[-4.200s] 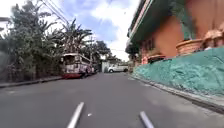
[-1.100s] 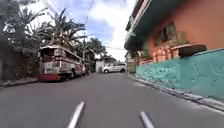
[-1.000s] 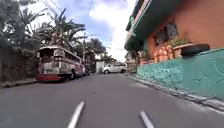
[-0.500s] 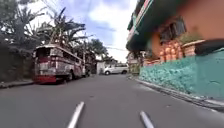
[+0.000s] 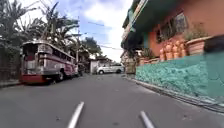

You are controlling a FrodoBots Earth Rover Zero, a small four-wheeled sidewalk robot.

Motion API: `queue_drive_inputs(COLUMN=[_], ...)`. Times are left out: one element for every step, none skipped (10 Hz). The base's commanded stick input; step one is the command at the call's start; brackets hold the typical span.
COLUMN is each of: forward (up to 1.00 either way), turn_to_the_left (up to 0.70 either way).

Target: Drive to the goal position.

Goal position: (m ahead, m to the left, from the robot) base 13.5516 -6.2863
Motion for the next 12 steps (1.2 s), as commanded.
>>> queue_drive_inputs(forward=[1.00,1.00,1.00,1.00,1.00,1.00,1.00,1.00,1.00,1.00,1.00,1.00], turn_to_the_left=[0.00,0.00,0.00,0.00,0.00,0.00,0.00,0.00,0.00,0.00,0.00,0.00])
